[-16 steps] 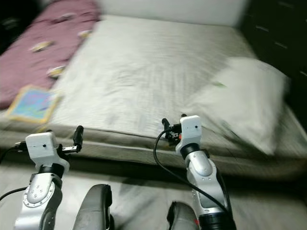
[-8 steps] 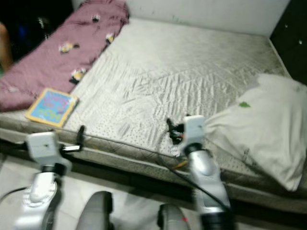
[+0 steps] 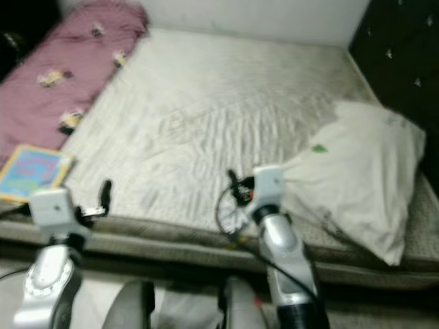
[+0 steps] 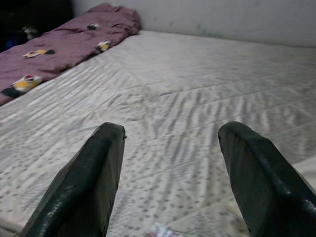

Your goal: Clean up the room

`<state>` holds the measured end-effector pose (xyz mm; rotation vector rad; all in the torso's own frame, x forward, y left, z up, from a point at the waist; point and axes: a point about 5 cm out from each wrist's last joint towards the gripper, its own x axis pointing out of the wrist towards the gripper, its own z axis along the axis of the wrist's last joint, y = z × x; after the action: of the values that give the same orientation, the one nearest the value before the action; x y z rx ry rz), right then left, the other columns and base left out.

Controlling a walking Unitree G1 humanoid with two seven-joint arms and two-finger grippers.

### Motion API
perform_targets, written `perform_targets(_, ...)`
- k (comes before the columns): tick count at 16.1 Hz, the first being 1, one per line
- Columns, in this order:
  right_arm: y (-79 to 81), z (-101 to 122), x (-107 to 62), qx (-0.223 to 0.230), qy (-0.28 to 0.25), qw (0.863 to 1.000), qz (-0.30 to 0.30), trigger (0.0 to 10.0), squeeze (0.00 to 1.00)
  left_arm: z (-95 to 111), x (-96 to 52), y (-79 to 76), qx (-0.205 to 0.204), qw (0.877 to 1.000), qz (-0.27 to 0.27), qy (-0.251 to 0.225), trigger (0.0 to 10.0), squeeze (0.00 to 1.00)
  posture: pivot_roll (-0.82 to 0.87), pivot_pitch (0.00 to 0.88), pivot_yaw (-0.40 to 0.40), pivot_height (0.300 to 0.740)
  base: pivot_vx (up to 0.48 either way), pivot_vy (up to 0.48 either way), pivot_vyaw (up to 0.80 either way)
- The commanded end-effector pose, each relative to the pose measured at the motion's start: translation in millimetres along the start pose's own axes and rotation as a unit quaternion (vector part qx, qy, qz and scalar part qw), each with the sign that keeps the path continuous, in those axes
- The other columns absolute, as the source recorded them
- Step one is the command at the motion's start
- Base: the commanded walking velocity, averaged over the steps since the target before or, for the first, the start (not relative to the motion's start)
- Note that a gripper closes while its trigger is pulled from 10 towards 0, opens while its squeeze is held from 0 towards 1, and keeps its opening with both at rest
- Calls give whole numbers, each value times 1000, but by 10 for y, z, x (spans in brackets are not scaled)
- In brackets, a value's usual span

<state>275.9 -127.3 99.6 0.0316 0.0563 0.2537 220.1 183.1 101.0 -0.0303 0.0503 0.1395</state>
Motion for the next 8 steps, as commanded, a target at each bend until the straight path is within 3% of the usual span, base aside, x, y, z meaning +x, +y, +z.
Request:
perform_targets(1,-106,30,-7,-7,-2,1000,-18,10000,0,2,6,-78,-7,1000,-14,2,10000,0,11,18,-45,634,0,0,0)
perform_targets(4,-128,21,-5,1,3,1000,-26,10000,0,-21,11,-77,-8,1000,-11,12,10000,0,11,17,-45,634,0,0,0)
perform_targets(8,-135,2,-14,5,10,999,-31,10000,0,-29,0,-77,-11,1000,-14,16,10000,0,11,19,-43,634,0,0,-800)
